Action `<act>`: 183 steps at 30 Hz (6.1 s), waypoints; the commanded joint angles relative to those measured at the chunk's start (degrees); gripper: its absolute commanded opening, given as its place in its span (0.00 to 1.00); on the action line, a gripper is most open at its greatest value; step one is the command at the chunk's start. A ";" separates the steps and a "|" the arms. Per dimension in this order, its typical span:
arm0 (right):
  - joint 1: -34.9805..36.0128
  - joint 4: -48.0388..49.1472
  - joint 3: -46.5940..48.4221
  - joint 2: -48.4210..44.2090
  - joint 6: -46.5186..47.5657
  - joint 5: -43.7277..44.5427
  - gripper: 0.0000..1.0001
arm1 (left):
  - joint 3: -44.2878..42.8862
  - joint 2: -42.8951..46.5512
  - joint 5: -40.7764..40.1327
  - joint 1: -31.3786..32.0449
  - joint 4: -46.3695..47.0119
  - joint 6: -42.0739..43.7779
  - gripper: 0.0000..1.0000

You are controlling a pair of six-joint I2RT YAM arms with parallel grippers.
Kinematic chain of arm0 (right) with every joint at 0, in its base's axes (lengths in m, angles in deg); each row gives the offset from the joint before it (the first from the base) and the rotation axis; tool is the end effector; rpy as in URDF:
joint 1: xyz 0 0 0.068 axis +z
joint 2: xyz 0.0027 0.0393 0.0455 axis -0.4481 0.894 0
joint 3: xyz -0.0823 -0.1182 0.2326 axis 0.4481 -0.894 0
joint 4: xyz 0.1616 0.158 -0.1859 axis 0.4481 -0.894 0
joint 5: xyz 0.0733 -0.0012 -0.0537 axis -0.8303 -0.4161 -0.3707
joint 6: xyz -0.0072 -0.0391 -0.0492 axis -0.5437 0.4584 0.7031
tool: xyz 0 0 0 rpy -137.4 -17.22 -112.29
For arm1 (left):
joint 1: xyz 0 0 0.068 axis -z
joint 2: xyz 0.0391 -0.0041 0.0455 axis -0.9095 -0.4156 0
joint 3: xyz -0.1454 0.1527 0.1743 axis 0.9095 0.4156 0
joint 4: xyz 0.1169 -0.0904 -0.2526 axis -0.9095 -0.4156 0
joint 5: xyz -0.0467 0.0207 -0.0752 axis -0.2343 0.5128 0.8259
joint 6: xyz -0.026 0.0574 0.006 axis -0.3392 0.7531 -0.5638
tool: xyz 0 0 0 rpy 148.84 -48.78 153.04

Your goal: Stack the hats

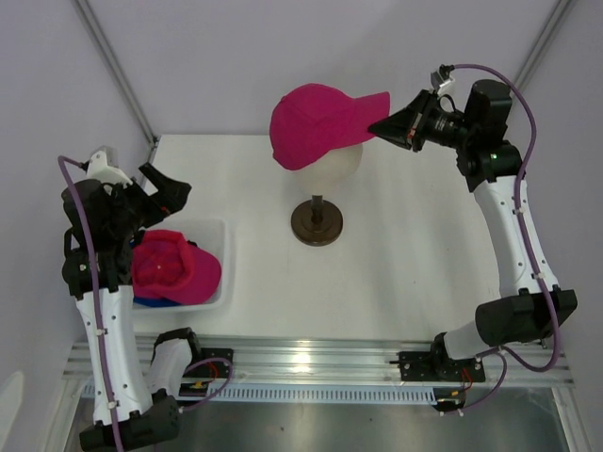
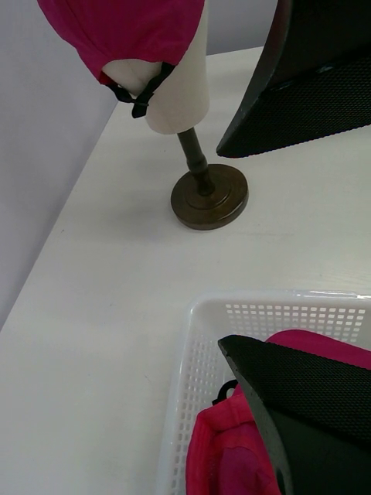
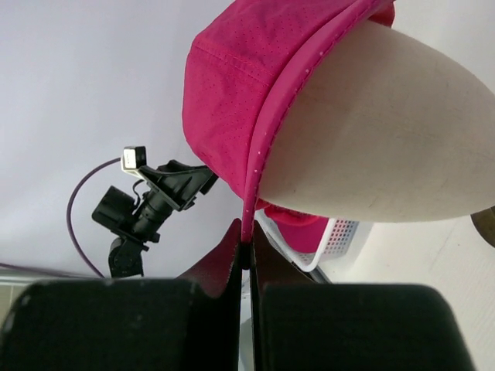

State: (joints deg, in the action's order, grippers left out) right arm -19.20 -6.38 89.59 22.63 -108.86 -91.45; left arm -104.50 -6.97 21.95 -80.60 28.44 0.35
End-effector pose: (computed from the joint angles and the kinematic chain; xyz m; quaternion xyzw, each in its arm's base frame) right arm 0.3441 0.0828 0.4882 0.0029 0.7363 0.5772 0.3530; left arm 0.1869 0.0320 0.4333 -0.1661 0.7931 -0.1963 0.5521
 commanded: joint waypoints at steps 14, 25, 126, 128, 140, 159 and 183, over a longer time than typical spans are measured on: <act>-5.31 8.53 -1.02 3.36 -3.06 -13.24 0.00 | 0.73 0.41 0.19 0.57 1.48 1.27 0.99; -9.70 3.95 -9.37 4.32 9.16 -14.37 0.00 | -0.23 0.42 -0.16 0.83 0.69 1.27 1.00; -9.79 24.17 8.02 25.15 -1.21 -20.89 0.09 | -11.05 -19.37 -38.39 52.33 18.18 -13.67 0.01; -9.88 24.96 8.98 25.94 -2.35 -20.54 0.09 | -9.29 -17.17 -39.09 52.69 19.32 -14.90 0.01; -9.79 28.92 14.52 28.06 -7.98 -20.54 0.00 | -8.93 -16.02 -39.45 56.37 20.72 -15.08 0.01; -7.95 12.67 9.62 26.65 6.60 -16.59 0.00 | -3.22 -18.39 -46.03 63.76 20.64 -20.61 0.01; 0.57 12.49 -24.05 -5.16 6.79 8.61 0.00 | -19.47 -37.45 -17.66 38.54 21.70 -11.65 0.01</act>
State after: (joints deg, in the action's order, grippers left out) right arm -21.74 6.80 68.76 20.90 -103.94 -91.93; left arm -118.44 -41.24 -2.86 -41.45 48.88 -13.83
